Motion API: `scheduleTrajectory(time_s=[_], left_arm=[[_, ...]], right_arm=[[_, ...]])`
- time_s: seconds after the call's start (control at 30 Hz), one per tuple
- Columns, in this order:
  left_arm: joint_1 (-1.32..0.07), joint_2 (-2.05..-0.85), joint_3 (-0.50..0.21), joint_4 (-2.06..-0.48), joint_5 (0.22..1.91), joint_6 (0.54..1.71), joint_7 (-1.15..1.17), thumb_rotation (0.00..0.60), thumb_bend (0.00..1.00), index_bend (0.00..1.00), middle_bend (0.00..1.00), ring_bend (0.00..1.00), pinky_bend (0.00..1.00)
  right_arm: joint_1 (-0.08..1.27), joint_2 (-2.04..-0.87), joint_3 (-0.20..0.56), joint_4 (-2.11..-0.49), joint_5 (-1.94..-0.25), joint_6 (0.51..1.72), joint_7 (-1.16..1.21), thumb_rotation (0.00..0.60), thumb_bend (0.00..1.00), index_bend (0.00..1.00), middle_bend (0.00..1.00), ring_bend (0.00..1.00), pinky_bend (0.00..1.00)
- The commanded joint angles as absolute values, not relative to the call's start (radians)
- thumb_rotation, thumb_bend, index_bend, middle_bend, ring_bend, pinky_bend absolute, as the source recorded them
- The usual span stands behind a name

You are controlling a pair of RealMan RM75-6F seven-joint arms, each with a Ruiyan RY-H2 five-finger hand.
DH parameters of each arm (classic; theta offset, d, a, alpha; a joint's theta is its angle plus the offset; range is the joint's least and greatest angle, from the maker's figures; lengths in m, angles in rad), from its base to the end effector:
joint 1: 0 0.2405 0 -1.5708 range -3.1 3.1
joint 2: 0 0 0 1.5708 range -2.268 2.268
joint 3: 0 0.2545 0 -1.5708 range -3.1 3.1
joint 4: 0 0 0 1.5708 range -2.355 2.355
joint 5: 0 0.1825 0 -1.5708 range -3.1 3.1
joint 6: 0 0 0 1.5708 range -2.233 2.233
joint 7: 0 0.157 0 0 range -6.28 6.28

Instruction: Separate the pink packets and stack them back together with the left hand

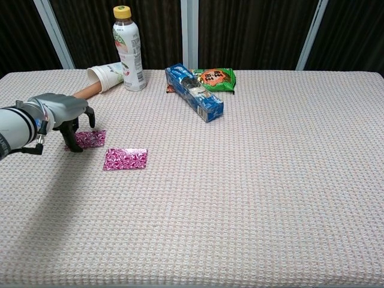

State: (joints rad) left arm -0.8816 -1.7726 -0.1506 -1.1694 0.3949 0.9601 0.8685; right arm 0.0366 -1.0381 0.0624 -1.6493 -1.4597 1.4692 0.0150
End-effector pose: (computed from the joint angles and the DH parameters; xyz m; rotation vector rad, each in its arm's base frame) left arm -0.2067 0.3761 -0.0446 -1.6785 -1.0017 -0.3044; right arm -0.3104 -0.1788 0.2077 1.3312 -0.9273 0.8325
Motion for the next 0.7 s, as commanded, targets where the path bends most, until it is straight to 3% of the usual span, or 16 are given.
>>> scheduleTrajectory(time_s=[0.03, 0.7], left_arm=[[-0.88, -1.774, -0.148, -1.165, 0.397, 0.954, 0.872, 0.6, 0.26, 0.36, 0.9, 0.87, 0.91], [-0.875, -1.781, -0.174, -1.141, 0.417, 0.939, 0.862, 0.6, 0.26, 0.48, 0.9, 0.87, 0.91]], right_arm=[[0.037, -1.038, 0.062, -1.65, -1.459, 1.468, 0.014, 0.441, 0.09, 0.09, 0.06, 0.0, 0.0], [0.034, -1.036, 0.063, -1.655, -1.458, 1.474, 0.013, 0.442, 0.09, 0.09, 0.06, 0.0, 0.0]])
